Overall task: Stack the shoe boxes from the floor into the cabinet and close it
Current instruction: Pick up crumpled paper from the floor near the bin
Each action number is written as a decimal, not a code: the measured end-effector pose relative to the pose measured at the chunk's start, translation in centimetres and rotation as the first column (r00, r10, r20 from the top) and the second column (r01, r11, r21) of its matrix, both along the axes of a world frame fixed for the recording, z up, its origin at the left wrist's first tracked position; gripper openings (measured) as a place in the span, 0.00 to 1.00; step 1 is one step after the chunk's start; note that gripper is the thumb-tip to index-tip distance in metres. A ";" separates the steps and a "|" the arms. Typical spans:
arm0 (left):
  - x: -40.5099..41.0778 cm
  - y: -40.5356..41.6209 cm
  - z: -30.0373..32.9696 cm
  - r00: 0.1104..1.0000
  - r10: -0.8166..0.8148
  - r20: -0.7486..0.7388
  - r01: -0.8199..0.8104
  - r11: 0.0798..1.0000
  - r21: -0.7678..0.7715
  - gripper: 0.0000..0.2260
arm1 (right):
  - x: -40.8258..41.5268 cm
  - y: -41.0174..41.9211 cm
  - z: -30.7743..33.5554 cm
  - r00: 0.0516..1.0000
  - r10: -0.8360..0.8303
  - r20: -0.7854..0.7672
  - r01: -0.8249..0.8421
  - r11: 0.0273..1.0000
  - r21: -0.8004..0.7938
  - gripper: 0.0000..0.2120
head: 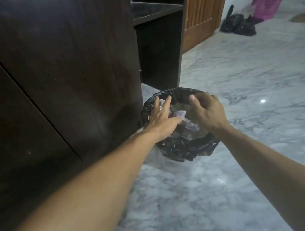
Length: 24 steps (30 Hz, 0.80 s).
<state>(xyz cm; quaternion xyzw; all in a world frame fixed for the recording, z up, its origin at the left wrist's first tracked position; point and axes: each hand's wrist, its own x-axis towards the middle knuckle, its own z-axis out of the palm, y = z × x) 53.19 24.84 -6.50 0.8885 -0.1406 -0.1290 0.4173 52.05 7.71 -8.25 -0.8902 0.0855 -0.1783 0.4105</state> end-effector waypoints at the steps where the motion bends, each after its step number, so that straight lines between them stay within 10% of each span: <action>1: 0.0 -0.1 0.0 1.000 -0.007 -0.010 0.007 1.000 -0.022 0.34 | -0.3 -0.2 0.2 0.999 -0.044 0.023 0.044 0.999 -0.004 0.21; 9: -1.0 1.1 -0.6 0.982 -0.099 0.161 0.045 0.949 0.311 0.21 | -3.3 -2.0 -0.6 0.975 -0.142 -0.171 0.111 0.978 -0.175 0.23; 14: -1.6 3.3 -1.1 0.962 -0.225 0.155 0.092 0.801 0.591 0.35 | -4.6 -2.0 -0.8 0.968 -0.047 -0.247 -0.008 0.976 -0.217 0.21; 19: -1.9 6.2 -0.8 0.981 -0.158 0.111 0.039 0.723 0.690 0.41 | -5.3 -0.7 -0.6 0.953 0.081 -0.293 -0.140 0.972 -0.187 0.43; 24: -2.4 8.2 1.2 0.981 -0.095 0.167 -0.062 0.665 0.744 0.34 | -6.0 1.5 0.2 0.923 0.216 -0.319 -0.277 0.948 -0.157 0.45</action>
